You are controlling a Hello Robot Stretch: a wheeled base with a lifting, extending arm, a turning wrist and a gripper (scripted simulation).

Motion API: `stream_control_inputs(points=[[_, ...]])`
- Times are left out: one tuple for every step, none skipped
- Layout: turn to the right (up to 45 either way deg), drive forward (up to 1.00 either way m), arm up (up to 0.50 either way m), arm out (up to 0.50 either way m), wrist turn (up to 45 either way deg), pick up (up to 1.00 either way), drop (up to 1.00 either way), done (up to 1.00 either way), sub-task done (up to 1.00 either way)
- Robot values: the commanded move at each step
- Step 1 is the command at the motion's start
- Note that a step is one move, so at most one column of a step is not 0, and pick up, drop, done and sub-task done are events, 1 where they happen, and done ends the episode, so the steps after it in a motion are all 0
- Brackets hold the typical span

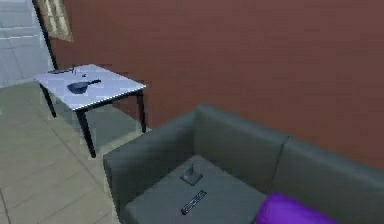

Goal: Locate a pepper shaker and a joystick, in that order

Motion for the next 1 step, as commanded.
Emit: stream_control_inputs(points=[[0.0, 0.00, 0.00, 0.00, 0.0, 0.00, 0.00, 1.00, 0.00]])
